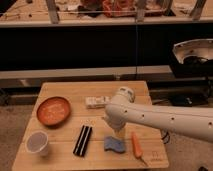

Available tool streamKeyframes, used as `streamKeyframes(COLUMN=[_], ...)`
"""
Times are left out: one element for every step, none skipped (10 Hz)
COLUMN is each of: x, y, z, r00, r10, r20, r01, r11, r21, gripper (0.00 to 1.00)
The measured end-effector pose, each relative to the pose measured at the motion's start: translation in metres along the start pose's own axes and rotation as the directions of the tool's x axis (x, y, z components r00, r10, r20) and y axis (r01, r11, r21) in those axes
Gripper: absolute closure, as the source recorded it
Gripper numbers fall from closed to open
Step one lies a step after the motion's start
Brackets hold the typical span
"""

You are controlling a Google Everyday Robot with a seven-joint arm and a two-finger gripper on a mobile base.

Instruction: Push the eraser across the table

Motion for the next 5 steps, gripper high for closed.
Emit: streamKeyframes(x=[-0.0029, -0.0045, -0.0059, -0.0076, -0.0090], y=[-0.0012, -0.0010, -0.0006, 0.0008, 0.0014], z=[0.0005, 0.0011, 0.0019, 0.0041, 0.0052], r00=[1.000, 1.000, 1.000, 0.999, 0.999], r10=[-0.014, -0.020, -0.028, -0.037, -0.043], r20=[0.003, 0.006, 0.009, 0.014, 0.018], r01=[0.014, 0.020, 0.028, 0.037, 0.043], r11=[1.000, 1.000, 1.000, 0.999, 0.999], r21=[0.000, 0.000, 0.000, -0.002, -0.003], gripper=[0.20, 0.20, 0.20, 0.20, 0.20])
